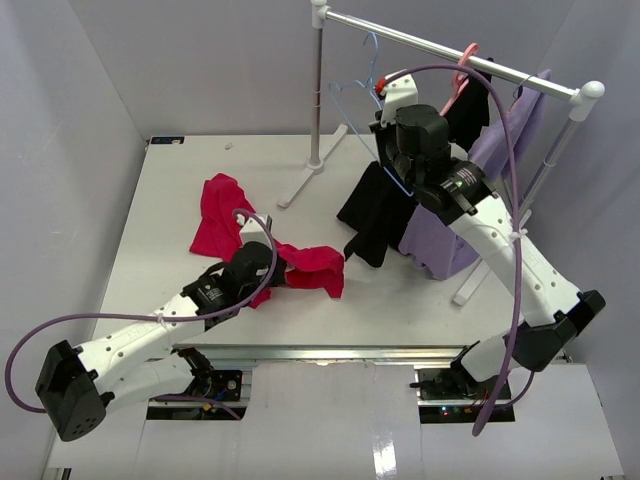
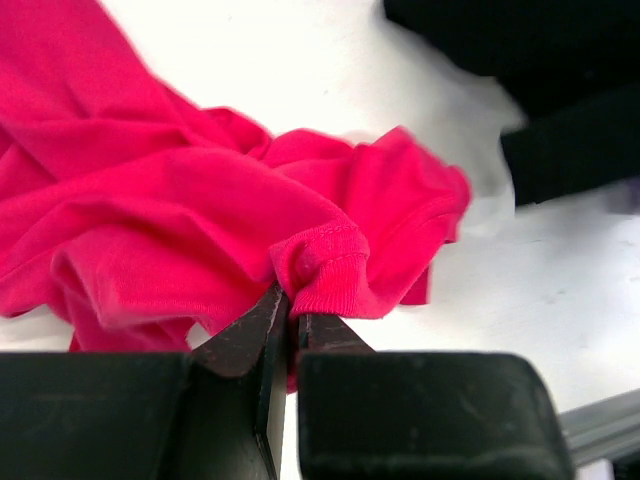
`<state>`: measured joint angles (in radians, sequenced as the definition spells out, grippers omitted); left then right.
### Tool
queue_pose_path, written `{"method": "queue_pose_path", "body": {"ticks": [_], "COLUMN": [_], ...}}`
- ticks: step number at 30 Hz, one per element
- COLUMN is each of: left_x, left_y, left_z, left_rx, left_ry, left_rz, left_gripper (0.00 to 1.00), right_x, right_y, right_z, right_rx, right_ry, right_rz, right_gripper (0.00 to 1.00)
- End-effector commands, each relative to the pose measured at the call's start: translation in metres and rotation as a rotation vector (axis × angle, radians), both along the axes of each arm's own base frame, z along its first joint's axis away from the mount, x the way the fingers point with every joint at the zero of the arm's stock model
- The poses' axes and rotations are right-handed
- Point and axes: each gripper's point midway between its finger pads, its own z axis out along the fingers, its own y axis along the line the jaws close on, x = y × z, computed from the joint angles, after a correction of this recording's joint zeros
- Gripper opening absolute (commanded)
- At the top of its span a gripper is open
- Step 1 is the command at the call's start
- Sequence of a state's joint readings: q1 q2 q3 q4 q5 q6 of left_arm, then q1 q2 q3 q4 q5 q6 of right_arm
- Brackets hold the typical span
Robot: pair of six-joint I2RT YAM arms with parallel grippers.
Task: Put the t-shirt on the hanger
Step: Pick up the hanger from the clothesline.
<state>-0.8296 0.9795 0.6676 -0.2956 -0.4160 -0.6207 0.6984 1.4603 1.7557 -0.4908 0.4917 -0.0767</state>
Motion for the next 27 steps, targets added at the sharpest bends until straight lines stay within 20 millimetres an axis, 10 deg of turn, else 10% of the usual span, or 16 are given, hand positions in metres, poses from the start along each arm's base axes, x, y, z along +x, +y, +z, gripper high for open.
{"method": "queue_pose_path", "body": {"ticks": [1,10,21,27], "left_x": [0.012,0.050,0.097,0.104], "left_y": [-0.007,0.005,0.046,0.054], "left_z": [0.027,0.041,0.042,0.047], "left_rx": [-0.036,-0.062,-0.056,-0.044], "left_ry": [0.021,0.127,0.202,0.205], "left_rz": [-0.006,-0.041,-0.006,-0.013], "left_gripper": [0.00,0.00,0.00,0.00], "right_x": [-0.048,-0.133,-0.219,-0.223], "right_y": [-0.009,-0.023,0.004,0.010], "right_z": [0.013,0.013,-0.058,-0.110], "right_rx": [0.035,0.161,0.225,0.189], "right_ry": [0.007,-0.090,-0.021,0.097], "right_rz": [0.086,0.341,0.782,0.813], "right_gripper": [0.08,0.08,0.08,0.08]}}
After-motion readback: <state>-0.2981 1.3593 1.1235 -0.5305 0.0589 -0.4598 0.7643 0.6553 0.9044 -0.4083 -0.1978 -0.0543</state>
